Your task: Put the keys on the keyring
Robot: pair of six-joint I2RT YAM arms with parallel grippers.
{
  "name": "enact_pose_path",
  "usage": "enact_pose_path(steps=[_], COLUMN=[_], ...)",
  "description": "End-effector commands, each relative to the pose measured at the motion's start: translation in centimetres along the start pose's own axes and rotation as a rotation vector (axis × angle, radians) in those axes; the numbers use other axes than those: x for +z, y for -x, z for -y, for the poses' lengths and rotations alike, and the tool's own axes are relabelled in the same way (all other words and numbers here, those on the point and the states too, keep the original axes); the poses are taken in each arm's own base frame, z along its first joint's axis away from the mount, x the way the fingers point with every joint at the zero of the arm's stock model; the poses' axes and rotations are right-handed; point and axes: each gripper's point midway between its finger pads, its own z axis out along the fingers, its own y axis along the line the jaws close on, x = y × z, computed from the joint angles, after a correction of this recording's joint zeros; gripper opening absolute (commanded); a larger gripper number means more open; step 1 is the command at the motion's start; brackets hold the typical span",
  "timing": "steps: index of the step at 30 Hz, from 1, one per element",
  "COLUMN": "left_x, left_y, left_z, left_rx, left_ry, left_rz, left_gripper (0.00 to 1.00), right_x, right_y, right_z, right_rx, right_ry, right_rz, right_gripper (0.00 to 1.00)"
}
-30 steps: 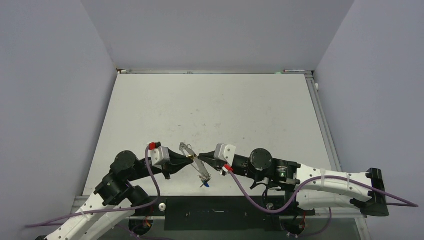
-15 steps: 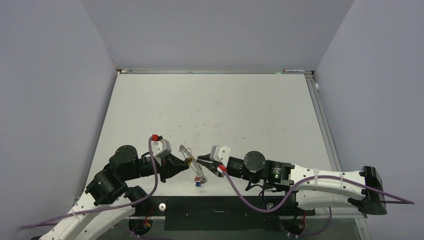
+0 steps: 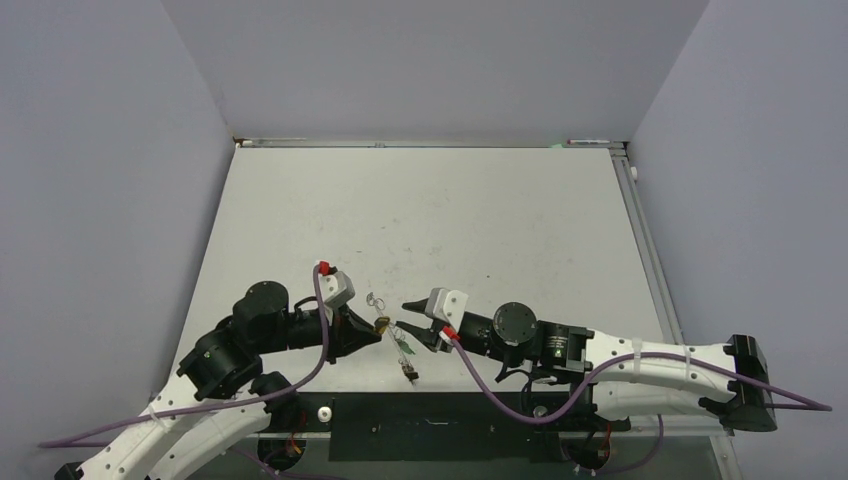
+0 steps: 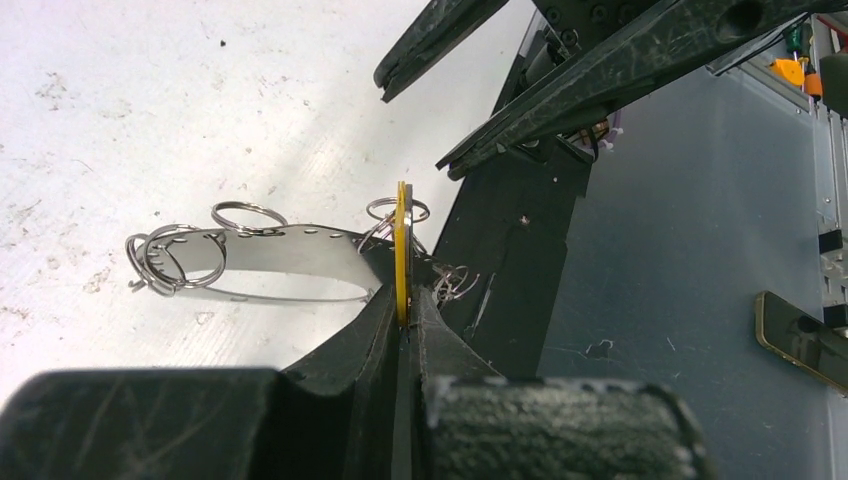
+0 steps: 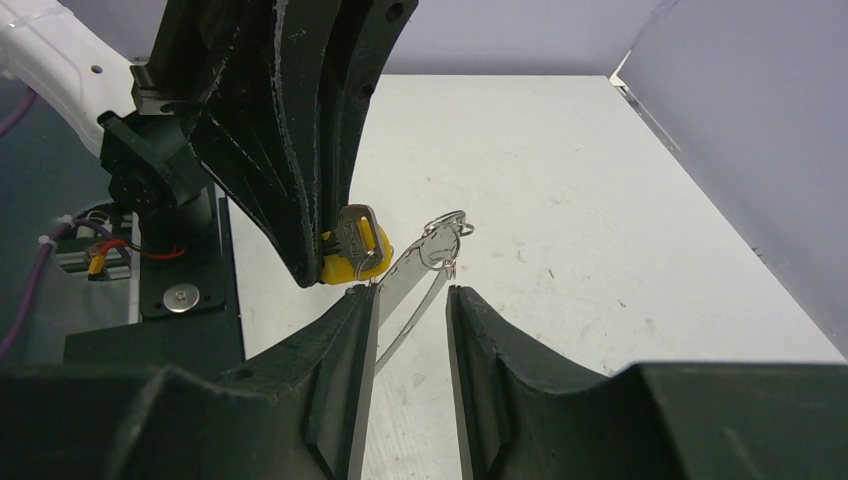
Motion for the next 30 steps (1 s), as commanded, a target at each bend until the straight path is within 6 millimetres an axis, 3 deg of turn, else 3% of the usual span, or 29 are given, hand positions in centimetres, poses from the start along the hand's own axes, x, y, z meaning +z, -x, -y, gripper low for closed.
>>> enact_pose_path(steps=[1, 16, 30], left_x=[-0.5, -0.6, -0.4], left_y=[3.3, 3.7, 2.7], left_z=[1.8, 2.5, 1.1], left_rx=[0.054, 0.064, -0.030], left_ry=[-0.065, -0.097, 0.007], left_rz=[0.059, -0.052, -0.207], left_gripper=[0.00, 0.00, 0.00], right_x=[-0.8, -2.4, -3.4], right_y=[1.0, 2.1, 5.8], right_z=[0.6, 1.5, 0.8], right_rx=[0.019, -0.009, -0.108], right_ry=[-0.030, -0.058, 0.050], right_rz=[0.037, 0.049, 0.074], right_gripper=[0.34, 0.39, 0.66])
